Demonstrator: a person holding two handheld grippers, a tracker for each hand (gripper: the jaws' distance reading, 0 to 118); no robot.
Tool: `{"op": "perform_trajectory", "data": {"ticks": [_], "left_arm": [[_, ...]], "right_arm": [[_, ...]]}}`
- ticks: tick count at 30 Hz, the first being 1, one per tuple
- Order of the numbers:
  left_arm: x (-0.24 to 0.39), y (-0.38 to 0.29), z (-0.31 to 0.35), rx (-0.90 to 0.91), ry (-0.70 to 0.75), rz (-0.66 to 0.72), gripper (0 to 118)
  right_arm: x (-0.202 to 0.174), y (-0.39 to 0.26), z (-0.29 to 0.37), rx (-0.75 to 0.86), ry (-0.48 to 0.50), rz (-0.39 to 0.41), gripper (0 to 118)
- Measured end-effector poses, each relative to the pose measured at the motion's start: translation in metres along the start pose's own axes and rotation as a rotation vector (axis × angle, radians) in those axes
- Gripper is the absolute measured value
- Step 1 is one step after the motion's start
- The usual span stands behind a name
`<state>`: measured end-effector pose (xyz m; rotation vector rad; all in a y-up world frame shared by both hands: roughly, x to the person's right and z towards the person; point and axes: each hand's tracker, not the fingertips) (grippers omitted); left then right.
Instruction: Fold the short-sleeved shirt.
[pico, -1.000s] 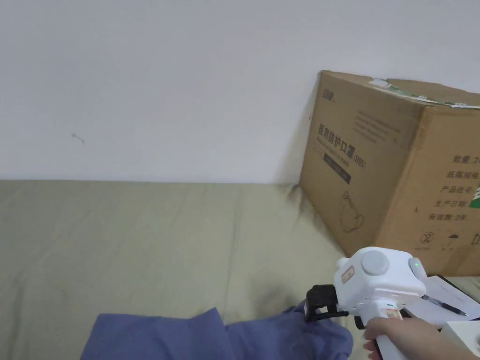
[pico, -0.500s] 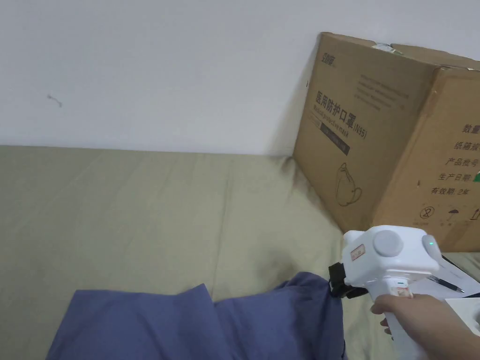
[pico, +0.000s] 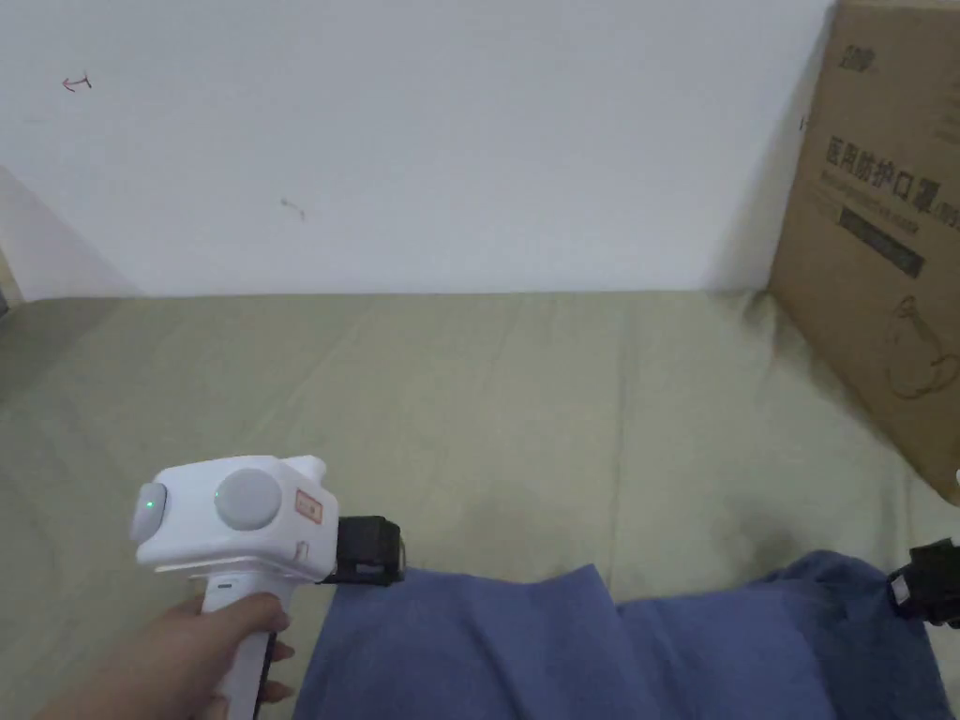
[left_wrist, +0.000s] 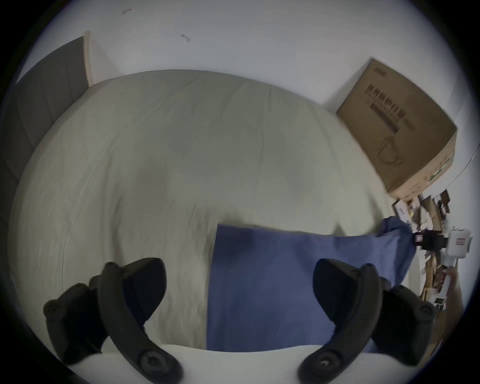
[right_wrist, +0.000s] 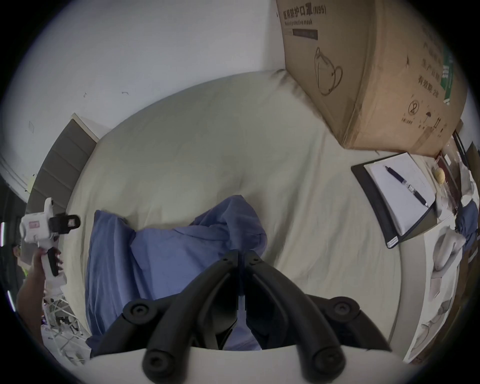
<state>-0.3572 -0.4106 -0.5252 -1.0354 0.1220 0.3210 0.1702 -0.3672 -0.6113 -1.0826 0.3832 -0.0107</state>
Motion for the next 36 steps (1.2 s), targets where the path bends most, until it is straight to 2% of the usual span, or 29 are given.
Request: {"op": "perform_trajectory", "data": {"ticks": [3, 4, 5, 7, 9, 10, 12, 13, 16, 20, 23, 26, 28, 31, 36], "left_arm": [[0.011, 0.011, -0.033, -0.088, 0.057, -0.072, 110], [0.011, 0.013, -0.040, -0.077, 0.070, -0.080, 97], [0.011, 0.015, -0.045, -0.080, 0.076, -0.082, 65], [0.009, 0.013, -0.057, -0.094, 0.144, -0.126, 61], [0.016, 0.005, -0.046, -0.040, 0.133, -0.167, 60], [0.021, 0.002, -0.042, -0.023, 0.138, -0.194, 52], [0.027, -0.009, -0.037, -0.022, 0.101, -0.249, 4], [0.029, -0.013, -0.034, -0.015, 0.136, -0.265, 1], [0.026, -0.014, -0.020, -0.015, 0.122, -0.245, 1], [0.023, -0.006, 0.035, 0.079, 0.125, -0.217, 1], [0.019, -0.004, 0.105, 0.162, 0.106, -0.235, 1], [0.014, -0.004, 0.182, 0.247, 0.052, -0.229, 1], [0.020, -0.013, 0.239, 0.321, 0.084, -0.234, 1], [0.017, -0.011, 0.309, 0.407, 0.068, -0.212, 1], [0.020, -0.001, 0.406, 0.543, 0.069, -0.186, 1]], "right_arm": [[0.001, -0.002, -0.011, -0.018, 0.004, 0.011, 4], [0.001, -0.003, -0.014, -0.025, 0.004, 0.020, 4], [0.001, -0.004, -0.016, -0.030, 0.003, 0.026, 4], [0.002, -0.003, -0.021, -0.041, 0.005, 0.028, 4], [0.002, -0.003, -0.024, -0.044, 0.006, 0.027, 4], [0.002, -0.003, -0.024, -0.044, 0.008, 0.026, 4], [-0.001, -0.004, -0.022, -0.041, 0.025, 0.024, 4], [-0.004, -0.005, -0.021, -0.039, 0.040, 0.024, 4], [-0.010, -0.009, -0.007, -0.004, 0.040, 0.028, 4], [-0.012, -0.010, 0.042, 0.080, 0.053, 0.012, 4], [-0.012, -0.011, 0.102, 0.162, 0.061, -0.018, 3], [-0.018, -0.016, 0.166, 0.233, 0.060, 0.009, 3], [-0.023, -0.017, 0.210, 0.295, 0.040, 0.019, 3], [-0.032, -0.015, 0.271, 0.383, 0.085, -0.007, 3], [-0.056, -0.003, 0.359, 0.524, 0.087, 0.029, 3]]}}
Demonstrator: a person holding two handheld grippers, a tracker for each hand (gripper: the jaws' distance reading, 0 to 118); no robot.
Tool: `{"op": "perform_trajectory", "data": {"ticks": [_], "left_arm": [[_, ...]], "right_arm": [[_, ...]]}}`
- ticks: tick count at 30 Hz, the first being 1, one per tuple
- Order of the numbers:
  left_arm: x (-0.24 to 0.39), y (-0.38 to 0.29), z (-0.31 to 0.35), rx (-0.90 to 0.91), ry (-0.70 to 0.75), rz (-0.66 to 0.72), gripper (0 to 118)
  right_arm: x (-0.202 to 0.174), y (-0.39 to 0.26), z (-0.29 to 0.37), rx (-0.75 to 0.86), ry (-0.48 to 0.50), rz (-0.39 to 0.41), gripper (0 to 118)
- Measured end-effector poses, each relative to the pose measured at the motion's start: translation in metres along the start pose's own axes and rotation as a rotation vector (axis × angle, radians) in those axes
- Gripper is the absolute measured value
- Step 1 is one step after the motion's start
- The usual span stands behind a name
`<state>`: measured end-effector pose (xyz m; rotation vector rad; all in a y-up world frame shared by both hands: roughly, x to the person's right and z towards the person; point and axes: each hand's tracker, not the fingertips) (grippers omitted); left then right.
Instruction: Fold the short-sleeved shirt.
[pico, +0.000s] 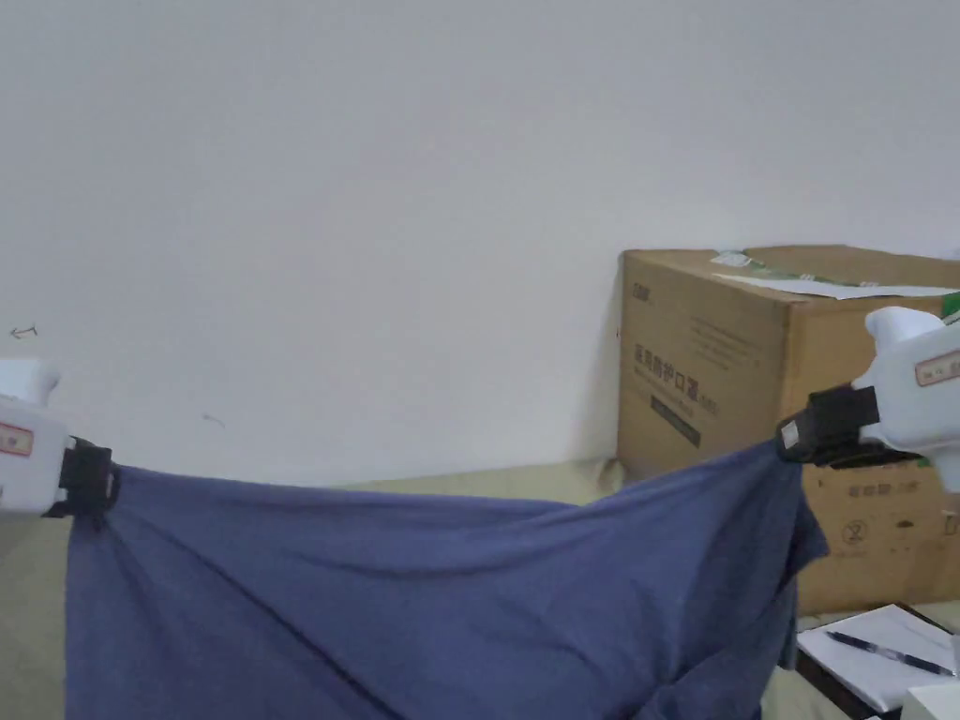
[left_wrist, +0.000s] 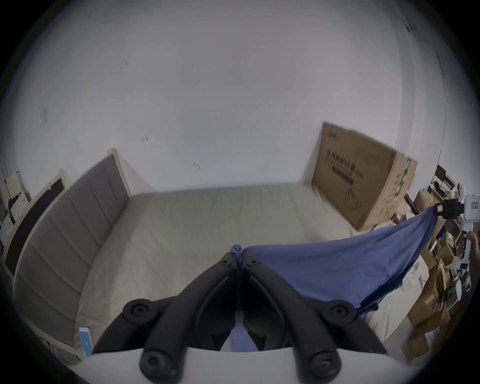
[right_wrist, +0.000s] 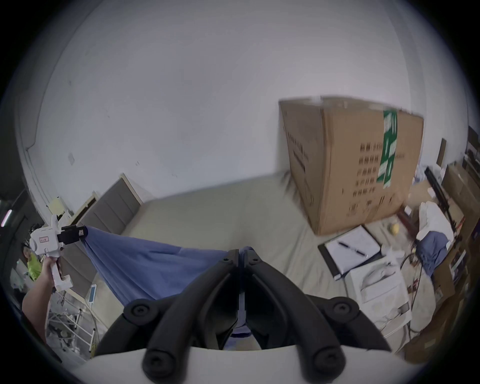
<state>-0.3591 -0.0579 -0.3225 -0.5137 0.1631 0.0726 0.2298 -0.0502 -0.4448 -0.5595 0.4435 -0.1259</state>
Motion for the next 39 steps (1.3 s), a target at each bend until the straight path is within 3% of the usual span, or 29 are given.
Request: {"op": "perform_trajectory", "data": {"ticks": [10, 21, 32, 39], "left_arm": [[-0.008, 0.081, 0.066, 0.164, 0.063, 0.035, 1], [-0.026, 0.151, 0.006, 0.185, 0.093, 0.149, 1], [-0.030, 0.207, -0.092, 0.240, 0.152, 0.147, 1], [-0.023, 0.197, -0.101, 0.429, 0.198, 0.142, 1]], "right_arm": [[-0.042, 0.097, 0.032, 0.146, -0.010, 0.036, 3], [-0.061, 0.201, -0.020, 0.285, -0.104, 0.004, 3], [-0.059, 0.254, -0.106, 0.348, -0.163, -0.022, 3], [-0.060, 0.232, -0.134, 0.456, -0.211, 0.068, 3]]}}
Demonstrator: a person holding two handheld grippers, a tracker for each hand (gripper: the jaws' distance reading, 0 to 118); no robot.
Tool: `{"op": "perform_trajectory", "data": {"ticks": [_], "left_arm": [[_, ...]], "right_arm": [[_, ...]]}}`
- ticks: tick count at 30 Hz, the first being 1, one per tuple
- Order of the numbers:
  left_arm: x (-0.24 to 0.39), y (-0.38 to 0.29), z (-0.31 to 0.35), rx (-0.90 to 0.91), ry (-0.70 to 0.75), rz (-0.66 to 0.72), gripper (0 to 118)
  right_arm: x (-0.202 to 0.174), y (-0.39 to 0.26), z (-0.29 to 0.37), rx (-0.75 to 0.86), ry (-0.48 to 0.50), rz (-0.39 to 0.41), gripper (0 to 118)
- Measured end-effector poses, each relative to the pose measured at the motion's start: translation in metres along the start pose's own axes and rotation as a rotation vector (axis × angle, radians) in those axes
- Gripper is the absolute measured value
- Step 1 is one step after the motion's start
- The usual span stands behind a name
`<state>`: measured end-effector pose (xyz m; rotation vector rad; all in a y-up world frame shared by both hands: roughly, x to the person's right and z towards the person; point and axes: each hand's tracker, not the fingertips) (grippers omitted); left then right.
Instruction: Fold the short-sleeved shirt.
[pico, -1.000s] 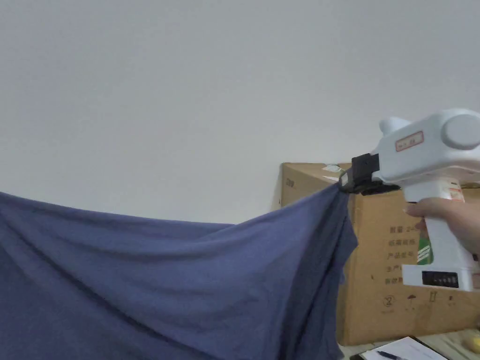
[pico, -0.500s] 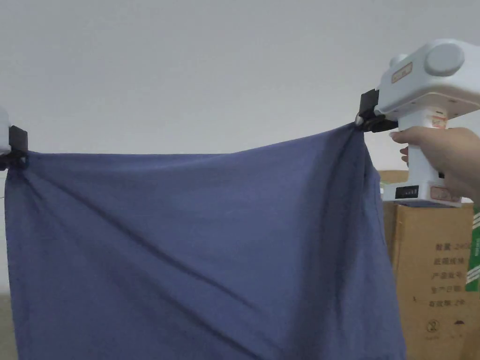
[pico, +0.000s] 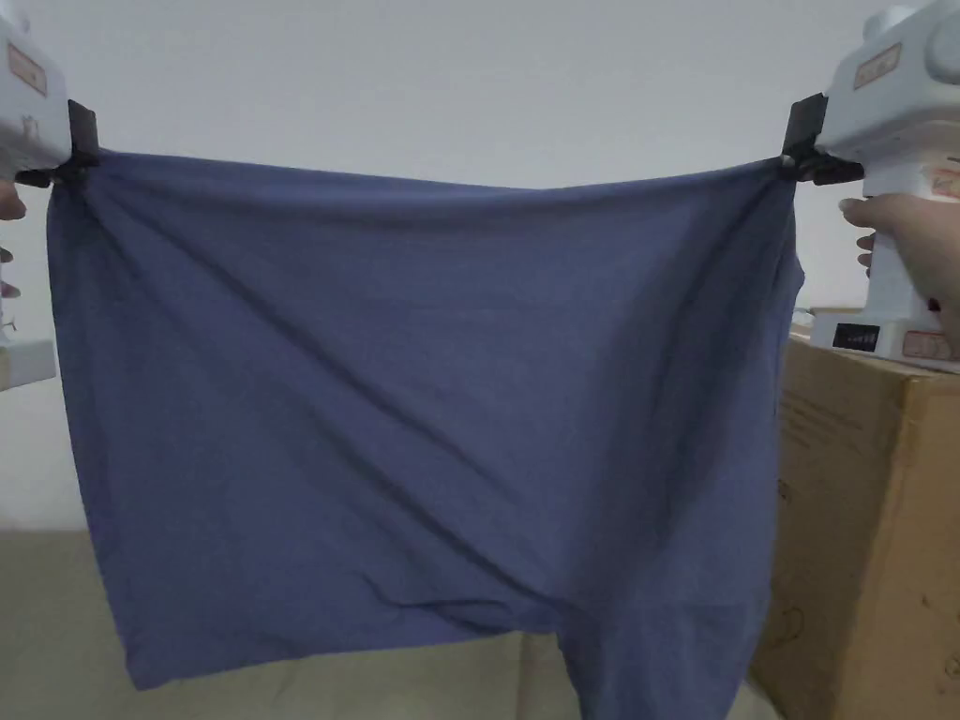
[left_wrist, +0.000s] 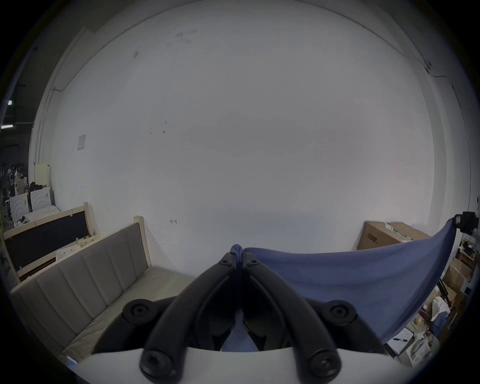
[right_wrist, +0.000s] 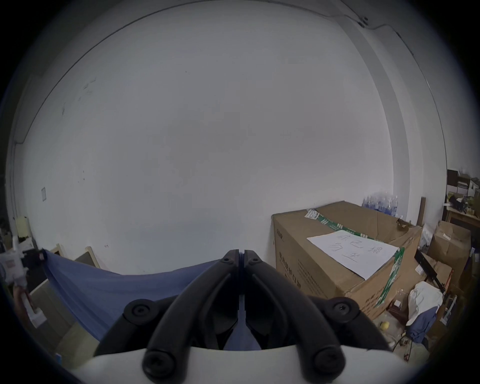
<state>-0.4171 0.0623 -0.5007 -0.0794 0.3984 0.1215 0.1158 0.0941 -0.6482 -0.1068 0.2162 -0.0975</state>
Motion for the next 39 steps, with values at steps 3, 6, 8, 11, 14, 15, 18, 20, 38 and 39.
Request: {"op": "perform_trajectory", "data": {"ticks": [3, 6, 8, 11, 14, 15, 18, 20, 38, 39], "left_arm": [[0.001, -0.038, -0.007, -0.031, 0.004, -0.032, 1], [-0.005, -0.106, -0.012, -0.181, -0.041, -0.022, 1], [-0.011, -0.165, -0.006, -0.275, -0.078, -0.012, 1], [-0.011, -0.272, 0.026, -0.430, -0.114, -0.051, 1], [-0.016, -0.367, 0.079, -0.564, -0.182, -0.033, 1], [-0.021, -0.397, 0.097, -0.619, -0.185, -0.011, 1], [-0.035, -0.450, 0.147, -0.713, -0.185, -0.049, 1], [-0.046, -0.462, 0.181, -0.735, -0.195, -0.083, 1], [-0.097, -0.491, 0.309, -0.931, -0.165, -0.123, 1], [-0.096, -0.497, 0.307, -0.940, -0.154, -0.147, 1]], "right_arm": [[0.005, -0.044, -0.003, 0.004, -0.005, 0.010, 3], [0.014, -0.118, -0.002, -0.091, 0.054, -0.001, 3], [0.022, -0.181, 0.002, -0.192, 0.068, -0.012, 3], [0.034, -0.294, 0.024, -0.397, 0.081, -0.017, 3], [0.045, -0.396, 0.069, -0.590, 0.097, -0.014, 3], [0.051, -0.427, 0.085, -0.637, 0.113, 0.000, 3], [0.063, -0.480, 0.150, -0.724, 0.137, 0.020, 3], [0.074, -0.493, 0.196, -0.757, 0.130, -0.047, 3], [0.132, -0.511, 0.338, -0.957, -0.046, -0.032, 3], [0.129, -0.519, 0.334, -0.988, -0.061, -0.028, 3]]}}
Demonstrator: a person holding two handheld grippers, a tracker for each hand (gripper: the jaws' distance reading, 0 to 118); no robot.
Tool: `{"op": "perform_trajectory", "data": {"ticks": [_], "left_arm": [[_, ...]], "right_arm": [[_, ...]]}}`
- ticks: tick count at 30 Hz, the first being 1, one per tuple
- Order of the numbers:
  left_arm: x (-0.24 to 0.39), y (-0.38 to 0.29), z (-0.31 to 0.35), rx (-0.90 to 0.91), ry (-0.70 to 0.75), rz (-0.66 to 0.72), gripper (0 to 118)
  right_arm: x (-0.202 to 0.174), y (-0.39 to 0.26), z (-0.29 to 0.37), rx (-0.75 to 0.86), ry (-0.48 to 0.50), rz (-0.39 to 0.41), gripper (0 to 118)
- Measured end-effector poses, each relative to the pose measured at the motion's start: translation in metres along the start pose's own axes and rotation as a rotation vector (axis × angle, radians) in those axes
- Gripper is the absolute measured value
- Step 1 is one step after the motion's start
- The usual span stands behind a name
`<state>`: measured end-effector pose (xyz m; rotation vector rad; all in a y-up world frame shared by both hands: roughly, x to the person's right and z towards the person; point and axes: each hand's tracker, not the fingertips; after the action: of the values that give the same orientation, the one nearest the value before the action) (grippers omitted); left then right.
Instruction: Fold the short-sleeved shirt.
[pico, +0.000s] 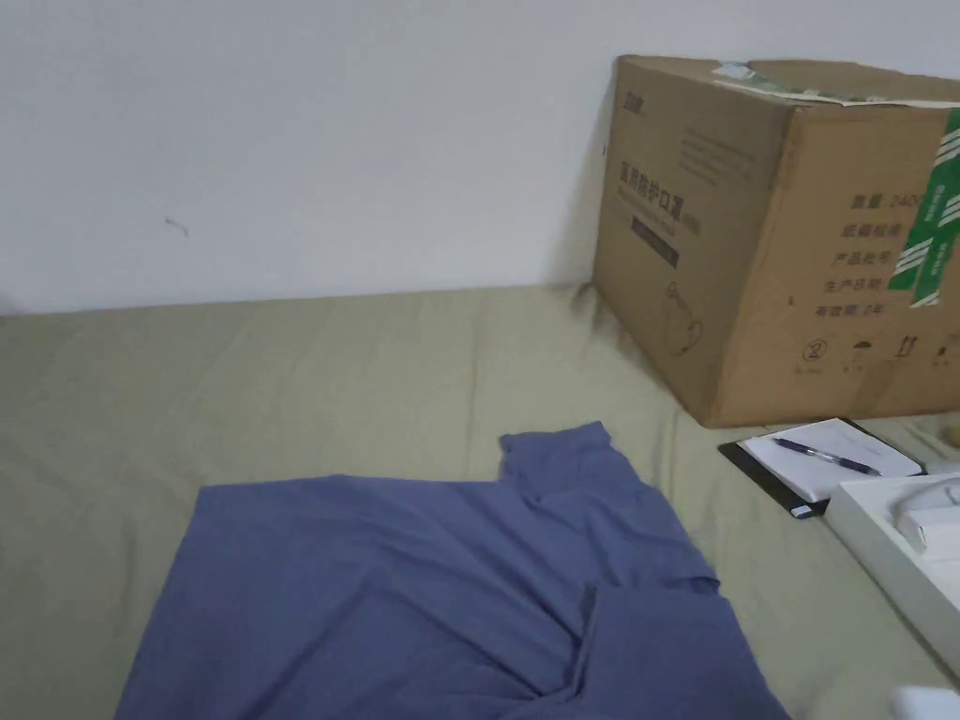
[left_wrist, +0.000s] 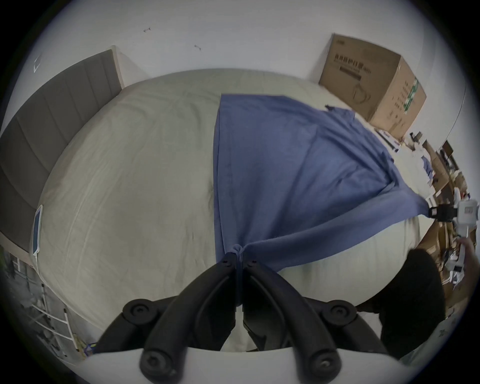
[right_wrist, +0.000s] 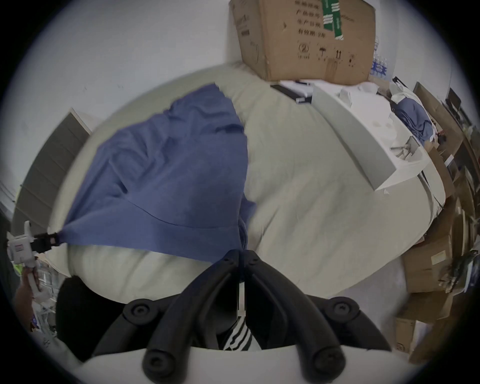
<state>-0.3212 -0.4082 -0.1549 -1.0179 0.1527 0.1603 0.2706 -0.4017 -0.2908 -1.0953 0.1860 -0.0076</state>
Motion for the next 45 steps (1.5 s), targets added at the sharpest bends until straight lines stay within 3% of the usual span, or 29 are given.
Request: {"op": "perform_trajectory", "data": {"ticks": [4, 5, 6, 8, 9, 12, 19, 21, 22, 23, 24, 25, 26, 27, 30, 32, 34, 36, 37, 38, 39, 40, 41, 45], "left_arm": [[0.003, 0.000, -0.016, -0.027, 0.032, -0.004, 3], [0.001, -0.008, -0.019, -0.059, 0.046, -0.004, 15], [0.000, -0.012, -0.024, -0.077, 0.056, -0.006, 39], [-0.005, -0.021, -0.030, -0.111, 0.093, -0.026, 106], [-0.003, -0.012, -0.027, -0.100, 0.088, -0.022, 117], [-0.015, -0.014, 0.000, -0.004, 0.013, 0.064, 117], [0.002, 0.004, 0.100, 0.246, -0.130, 0.267, 117], [0.010, 0.001, 0.120, 0.324, -0.175, 0.287, 116], [0.015, -0.003, 0.129, 0.370, -0.195, 0.295, 112], [0.019, -0.008, 0.137, 0.417, -0.202, 0.293, 96], [0.023, -0.011, 0.142, 0.452, -0.196, 0.276, 69], [0.027, -0.012, 0.145, 0.462, -0.169, 0.255, 30], [0.032, -0.013, 0.146, 0.460, -0.124, 0.238, 0], [0.035, -0.015, 0.148, 0.449, -0.065, 0.223, 0], [0.023, -0.007, 0.143, 0.384, -0.120, 0.231, 0], [0.013, 0.008, 0.127, 0.238, -0.130, 0.199, 0], [-0.003, 0.020, 0.091, -0.027, -0.149, 0.151, 0], [-0.008, 0.017, 0.063, -0.085, -0.105, 0.140, 5], [-0.010, 0.013, 0.049, -0.099, -0.068, 0.138, 24], [-0.012, 0.012, 0.039, -0.106, -0.074, 0.132, 72], [-0.014, 0.011, 0.028, -0.131, -0.084, 0.124, 108], [-0.014, 0.005, 0.018, -0.148, -0.081, 0.130, 117], [-0.013, 0.000, 0.009, -0.163, -0.079, 0.133, 111], [-0.017, -0.012, -0.012, -0.156, -0.038, 0.216, 111]], "right_arm": [[-0.007, 0.003, -0.025, -0.033, -0.065, 0.038, 3], [-0.007, 0.005, -0.031, -0.042, -0.067, 0.041, 7], [-0.007, 0.007, -0.035, -0.061, -0.078, 0.033, 24], [-0.004, 0.009, -0.035, -0.090, -0.109, -0.018, 79], [0.000, 0.008, -0.032, -0.080, -0.100, -0.052, 87], [0.013, 0.009, -0.006, 0.000, -0.041, -0.157, 96], [0.000, 0.012, 0.081, 0.266, 0.127, -0.239, 99], [-0.015, 0.008, 0.104, 0.367, 0.212, -0.255, 96], [-0.021, 0.005, 0.112, 0.411, 0.252, -0.248, 89], [-0.028, 0.002, 0.119, 0.451, 0.279, -0.227, 67], [-0.041, -0.001, 0.126, 0.489, 0.295, -0.193, 44], [-0.049, -0.003, 0.129, 0.518, 0.293, -0.164, 18], [-0.056, -0.005, 0.131, 0.536, 0.273, -0.145, 0], [-0.061, -0.007, 0.134, 0.549, 0.247, -0.134, 0], [-0.071, -0.003, 0.131, 0.486, 0.353, -0.118, 0], [-0.076, 0.001, 0.126, 0.459, 0.344, -0.097, 0], [-0.081, 0.001, 0.118, 0.424, 0.338, -0.060, 0], [-0.087, 0.001, 0.109, 0.387, 0.337, -0.044, 0], [-0.090, 0.000, 0.105, 0.366, 0.344, -0.044, 0], [-0.091, -0.001, 0.101, 0.344, 0.353, -0.046, 0], [-0.093, -0.002, 0.097, 0.324, 0.365, -0.048, 0], [-0.094, -0.002, 0.093, 0.311, 0.368, -0.050, 0], [-0.095, -0.002, 0.090, 0.299, 0.368, -0.049, 0], [-0.097, -0.002, 0.081, 0.256, 0.364, -0.036, 0]]}}
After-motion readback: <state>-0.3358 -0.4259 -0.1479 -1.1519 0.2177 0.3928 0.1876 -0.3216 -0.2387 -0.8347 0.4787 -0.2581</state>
